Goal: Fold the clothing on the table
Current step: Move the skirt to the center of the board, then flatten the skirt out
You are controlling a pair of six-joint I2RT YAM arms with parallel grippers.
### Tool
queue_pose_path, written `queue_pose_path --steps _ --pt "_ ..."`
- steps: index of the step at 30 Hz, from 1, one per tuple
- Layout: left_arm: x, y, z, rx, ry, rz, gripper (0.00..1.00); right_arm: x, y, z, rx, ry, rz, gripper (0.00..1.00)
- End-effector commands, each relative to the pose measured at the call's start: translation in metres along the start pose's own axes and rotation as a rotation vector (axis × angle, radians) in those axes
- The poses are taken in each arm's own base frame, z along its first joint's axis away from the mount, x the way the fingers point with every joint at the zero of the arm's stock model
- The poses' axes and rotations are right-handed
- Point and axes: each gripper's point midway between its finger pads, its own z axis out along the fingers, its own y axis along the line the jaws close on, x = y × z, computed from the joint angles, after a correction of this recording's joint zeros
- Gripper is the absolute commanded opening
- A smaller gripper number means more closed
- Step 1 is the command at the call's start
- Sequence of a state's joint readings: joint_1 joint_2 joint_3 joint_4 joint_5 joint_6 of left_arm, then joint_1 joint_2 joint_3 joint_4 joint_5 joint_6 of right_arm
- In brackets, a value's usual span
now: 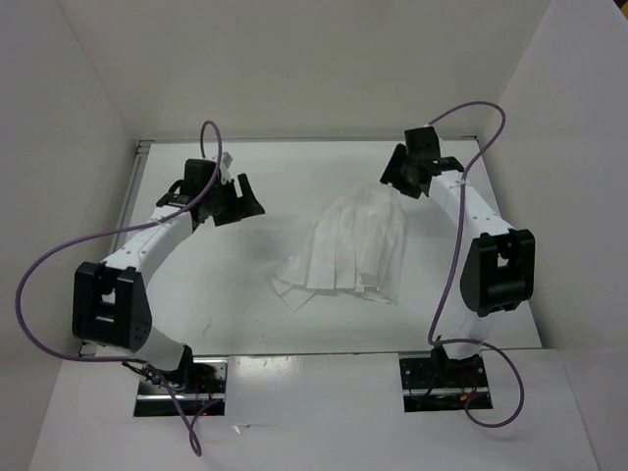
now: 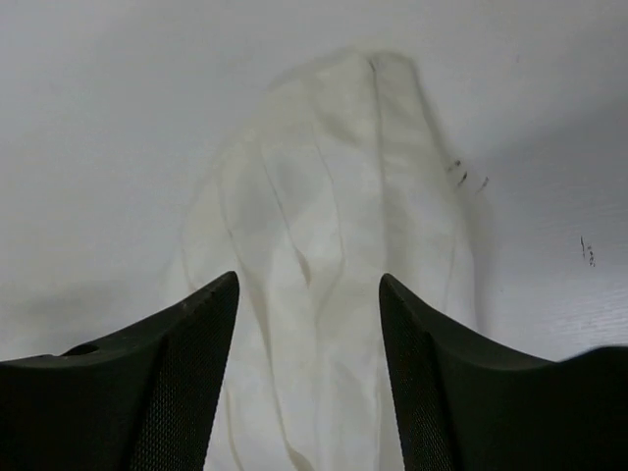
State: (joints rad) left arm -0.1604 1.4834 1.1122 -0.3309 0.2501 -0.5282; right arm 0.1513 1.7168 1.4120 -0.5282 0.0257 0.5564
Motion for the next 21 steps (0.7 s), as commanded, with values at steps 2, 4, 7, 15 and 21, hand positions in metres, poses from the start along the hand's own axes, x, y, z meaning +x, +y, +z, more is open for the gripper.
queue_pose_path --steps 2,4,7,15,21 --pt "-0.022 -0.059 0.02 0.256 -0.038 0.075 0.77 -0.067 0.04 -0.077 0.068 -0.318 -0.052 0.67" --pt "-0.023 -0.07 0.042 0.309 -0.017 0.068 0.77 -0.063 0.05 -0.083 0.012 -0.289 -0.067 0.67" --pt "-0.019 -0.084 0.072 0.372 0.027 0.03 0.84 -0.048 0.065 -0.085 -0.086 -0.217 -0.094 0.67" --pt "-0.008 -0.09 0.14 0.36 0.078 -0.148 0.66 0.002 0.055 -0.049 -0.077 -0.045 -0.114 0.65" --pt "0.001 -0.082 0.165 0.253 0.078 -0.243 0.51 -0.006 0.057 -0.058 -0.085 -0.075 -0.13 0.65"
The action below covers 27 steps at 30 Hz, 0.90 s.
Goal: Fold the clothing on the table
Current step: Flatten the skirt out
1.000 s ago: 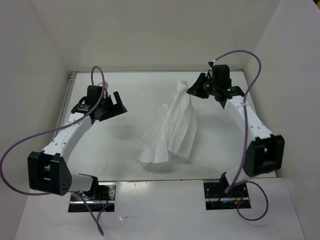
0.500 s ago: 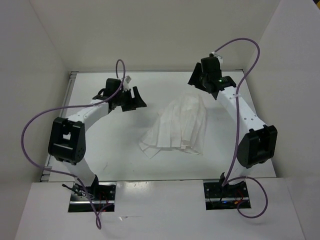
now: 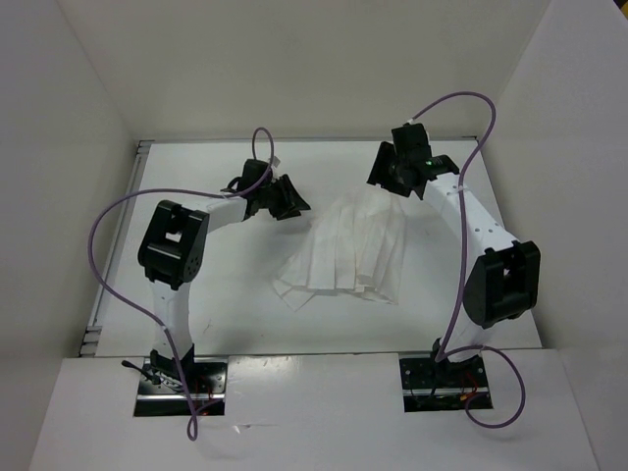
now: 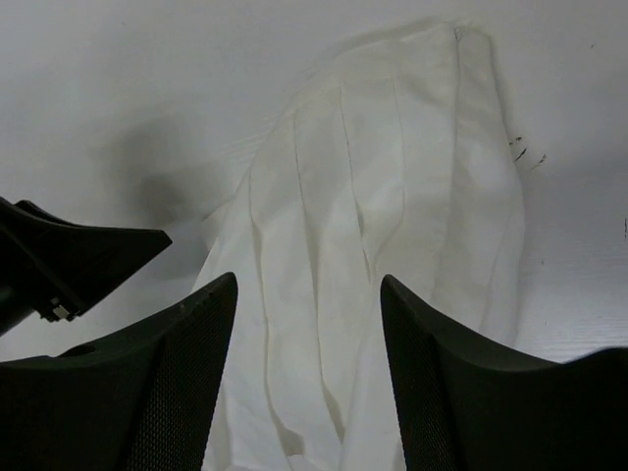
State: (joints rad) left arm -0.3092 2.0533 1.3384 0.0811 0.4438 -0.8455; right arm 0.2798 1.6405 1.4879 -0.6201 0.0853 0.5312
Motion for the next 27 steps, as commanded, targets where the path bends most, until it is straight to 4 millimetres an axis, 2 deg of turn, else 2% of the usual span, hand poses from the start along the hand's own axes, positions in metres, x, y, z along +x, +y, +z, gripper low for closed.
queue_pose_path --steps 1,2,4,10,15,16,18,19,20,22,24,25,27 --pt "-0.02 -0.014 0.011 -0.008 -0.084 -0.03 0.51 -0.012 0.007 -0.012 -0.023 -0.038 -0.017 0.65" --pt "-0.017 -0.008 0.013 -0.037 -0.073 -0.043 0.51 -0.011 0.004 -0.012 -0.008 -0.034 -0.017 0.65" --pt "-0.021 -0.008 0.017 -0.073 -0.089 -0.043 0.51 -0.015 0.006 -0.014 -0.014 -0.043 -0.016 0.65" --pt "-0.01 0.012 0.015 -0.21 -0.076 -0.068 0.51 -0.013 0.0 -0.014 0.015 -0.038 -0.018 0.65" --pt "0.008 0.033 0.024 -0.247 -0.032 -0.109 0.51 -0.008 -0.007 -0.011 0.04 -0.032 -0.02 0.65" --pt "0.006 0.029 0.025 -0.234 -0.032 -0.118 0.51 -0.008 -0.007 -0.011 0.04 -0.032 -0.02 0.65" --pt "0.017 0.034 0.032 -0.242 -0.002 -0.13 0.51 -0.011 -0.007 -0.014 0.043 -0.044 -0.028 0.65" --pt "0.013 0.026 0.033 -0.214 -0.007 -0.133 0.51 -0.009 -0.009 -0.014 0.049 -0.035 -0.029 0.65" --pt "0.019 0.025 0.038 -0.205 0.007 -0.141 0.51 -0.009 -0.009 -0.014 0.049 -0.035 -0.029 0.65" --pt "0.023 0.029 0.044 -0.207 0.023 -0.157 0.51 -0.011 -0.009 -0.017 0.052 -0.048 -0.028 0.65" --pt "0.028 0.017 0.051 -0.184 0.04 -0.14 0.51 -0.01 -0.013 -0.018 0.066 -0.046 -0.038 0.65" --pt "0.033 0.021 0.054 -0.188 0.055 -0.155 0.51 -0.008 -0.016 -0.016 0.08 -0.043 -0.04 0.65" --pt "0.039 0.017 0.06 -0.19 0.074 -0.147 0.44 -0.009 -0.018 -0.02 0.087 -0.05 -0.039 0.65"
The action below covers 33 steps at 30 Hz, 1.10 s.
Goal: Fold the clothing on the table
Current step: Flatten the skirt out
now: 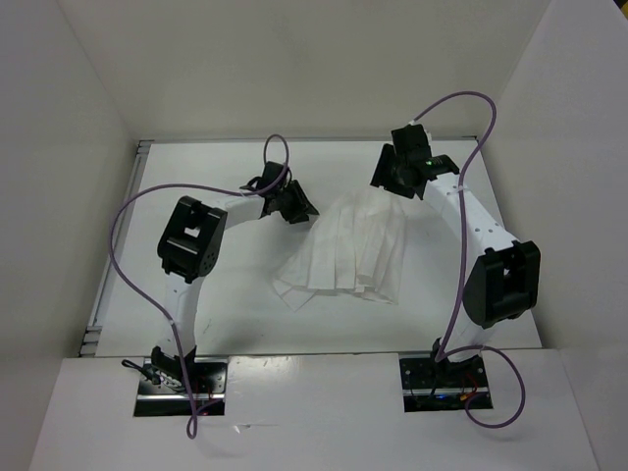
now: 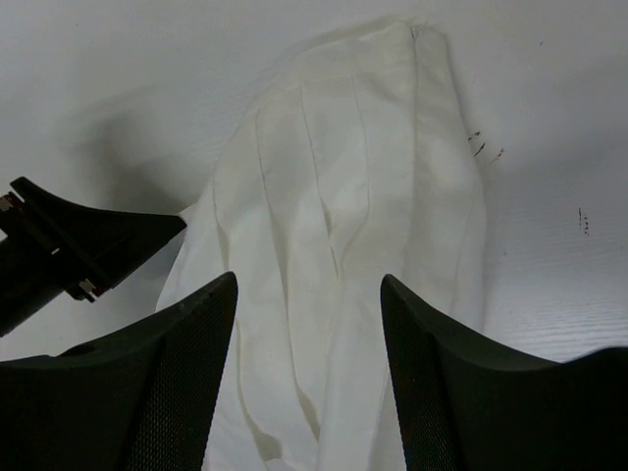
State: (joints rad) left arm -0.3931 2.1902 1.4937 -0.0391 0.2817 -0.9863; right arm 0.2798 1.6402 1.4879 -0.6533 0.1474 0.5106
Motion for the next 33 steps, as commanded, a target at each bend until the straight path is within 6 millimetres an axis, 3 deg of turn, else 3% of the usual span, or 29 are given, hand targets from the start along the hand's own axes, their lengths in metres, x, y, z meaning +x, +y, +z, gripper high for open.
queue_pose_path --steps 1,3,6,7,10,13,14,19,23,24,26,29,30,31,33 --pt "0.028 0.005 0.017 -0.04 0.078 -0.008 0.41 -0.012 -0.004 -0.023 0.013 -0.052 -0.012 0.65" --pt "0.03 0.008 0.022 -0.048 0.099 -0.002 0.34 -0.015 -0.005 -0.026 0.018 -0.065 -0.01 0.65" --pt "0.039 0.008 0.027 -0.042 0.128 0.0 0.05 -0.014 -0.006 -0.029 0.016 -0.068 -0.01 0.65" --pt "0.039 0.008 0.027 -0.042 0.128 0.0 0.0 -0.017 -0.006 -0.033 0.011 -0.077 -0.008 0.65" --pt "0.035 -0.003 0.021 -0.011 0.117 0.02 0.0 -0.015 -0.007 -0.036 0.006 -0.085 -0.006 0.65" --pt "-0.001 -0.041 -0.012 0.081 0.033 0.07 0.0 -0.008 -0.011 -0.032 0.016 -0.067 -0.001 0.65" --pt "-0.02 -0.063 -0.035 0.13 -0.02 0.115 0.0 -0.005 -0.011 -0.034 0.009 -0.061 -0.001 0.65" --pt "-0.035 -0.133 -0.102 0.282 -0.056 0.323 0.0 0.007 -0.013 -0.026 -0.005 -0.037 0.035 0.65" --pt "-0.014 -0.189 -0.141 0.446 -0.006 0.464 0.0 0.006 -0.015 -0.027 -0.011 -0.041 0.051 0.65" --pt "-0.001 -0.199 -0.147 0.48 0.029 0.509 0.0 0.004 -0.013 -0.026 -0.017 -0.05 0.053 0.65" --pt "0.003 -0.223 -0.166 0.533 0.029 0.55 0.0 0.004 -0.017 -0.023 -0.006 -0.045 0.058 0.65" --pt "0.018 -0.243 -0.19 0.627 0.085 0.633 0.0 0.003 -0.013 -0.021 -0.025 -0.048 0.081 0.65" --pt "0.031 -0.256 -0.204 0.695 0.141 0.671 0.0 0.001 -0.012 -0.021 -0.03 -0.057 0.082 0.65" --pt "0.041 -0.261 -0.205 0.729 0.177 0.705 0.0 -0.001 -0.011 -0.024 -0.036 -0.065 0.094 0.65" --pt "0.056 -0.272 -0.224 0.791 0.223 0.746 0.0 -0.002 -0.02 -0.021 0.0 -0.076 0.112 0.65"
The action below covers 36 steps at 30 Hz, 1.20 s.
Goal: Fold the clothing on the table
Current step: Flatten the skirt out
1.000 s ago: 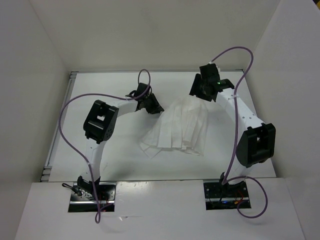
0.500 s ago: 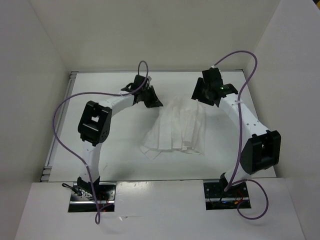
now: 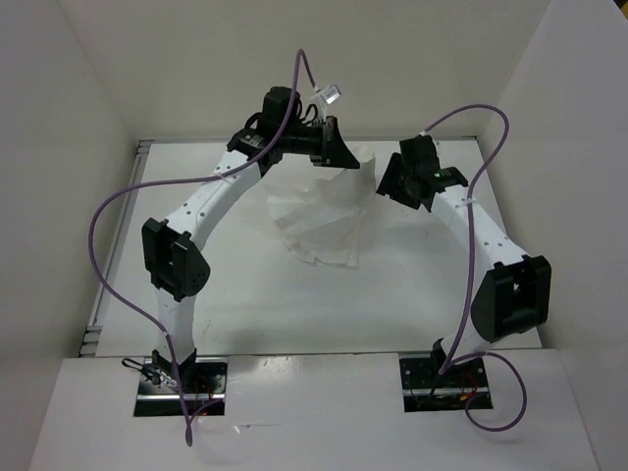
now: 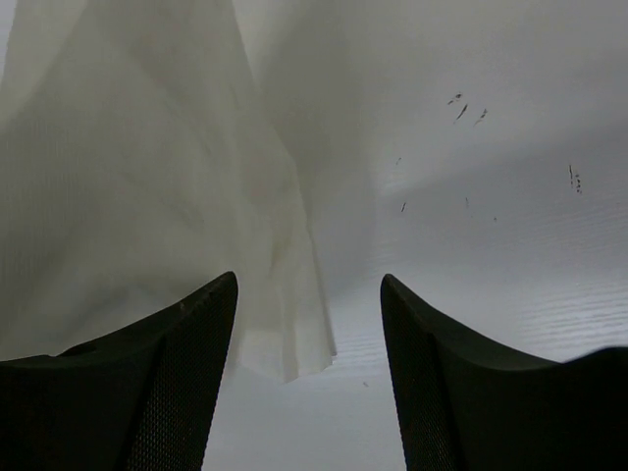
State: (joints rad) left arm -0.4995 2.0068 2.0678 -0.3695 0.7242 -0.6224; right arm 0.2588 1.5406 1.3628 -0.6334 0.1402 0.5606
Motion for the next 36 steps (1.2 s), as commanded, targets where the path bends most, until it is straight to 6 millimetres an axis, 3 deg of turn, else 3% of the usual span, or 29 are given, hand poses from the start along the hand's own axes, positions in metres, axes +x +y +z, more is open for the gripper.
queue_pose_path --steps 1,4,6,7,12,14,15,18,19,20,21,23,24,27,29,30,31,34,36 --pt "0.012 -0.062 -0.016 0.229 0.112 0.124 0.0 -0.023 -0.005 -0.011 -0.002 -0.095 0.067 0.65" --pt "0.002 -0.087 -0.033 0.213 0.079 0.184 0.0 -0.03 -0.02 -0.017 0.053 -0.143 0.098 0.65" --pt "-0.01 -0.082 -0.048 0.15 0.04 0.2 0.0 -0.034 -0.027 -0.026 0.066 -0.172 0.119 0.65" --pt "-0.016 -0.093 -0.06 0.153 0.014 0.221 0.0 -0.031 -0.038 -0.025 0.095 -0.176 0.125 0.65" --pt "-0.023 -0.13 -0.098 0.202 -0.032 0.294 0.0 -0.056 -0.059 -0.059 0.129 -0.331 0.209 0.67" --pt "-0.025 -0.12 -0.102 0.149 -0.052 0.269 0.0 -0.061 -0.071 -0.067 0.164 -0.378 0.236 0.68" --pt "-0.028 -0.098 -0.103 0.082 -0.076 0.217 0.0 -0.067 -0.08 -0.071 0.177 -0.397 0.255 0.68" --pt "-0.038 -0.035 -0.111 -0.036 -0.134 0.094 0.0 -0.069 -0.081 -0.07 0.151 -0.385 0.26 0.68" --pt "-0.026 0.022 -0.11 -0.117 -0.119 -0.047 0.0 -0.067 -0.08 -0.066 0.148 -0.368 0.257 0.68" --pt "-0.021 0.052 -0.109 -0.156 -0.121 -0.108 0.0 -0.065 -0.076 -0.065 0.127 -0.355 0.254 0.68" --pt "0.002 0.114 -0.111 -0.228 -0.094 -0.257 0.0 -0.062 -0.074 -0.061 0.12 -0.338 0.251 0.68" --pt "0.023 0.167 -0.113 -0.279 -0.092 -0.365 0.0 -0.057 -0.066 -0.056 0.08 -0.299 0.244 0.68" --pt "0.049 0.219 -0.119 -0.36 -0.095 -0.474 0.0 -0.054 -0.059 -0.052 0.043 -0.277 0.229 0.68" --pt "0.068 0.268 -0.141 -0.484 -0.146 -0.562 0.0 -0.056 -0.037 -0.051 -0.071 -0.256 0.169 0.68" --pt "0.073 0.299 -0.161 -0.582 -0.182 -0.605 0.0 -0.044 -0.02 -0.04 -0.159 -0.174 0.103 0.67" --pt "0.077 0.308 -0.165 -0.609 -0.183 -0.625 0.0 -0.048 -0.013 -0.038 -0.189 -0.171 0.084 0.67" --pt "0.077 0.317 -0.178 -0.656 -0.197 -0.636 0.0 -0.037 -0.004 -0.025 -0.203 -0.124 0.046 0.66" --pt "0.077 0.329 -0.193 -0.728 -0.217 -0.64 0.0 -0.029 0.026 -0.014 -0.287 -0.076 -0.025 0.64" --pt "0.079 0.335 -0.209 -0.777 -0.23 -0.649 0.0 -0.022 0.041 0.004 -0.316 -0.039 -0.075 0.63"
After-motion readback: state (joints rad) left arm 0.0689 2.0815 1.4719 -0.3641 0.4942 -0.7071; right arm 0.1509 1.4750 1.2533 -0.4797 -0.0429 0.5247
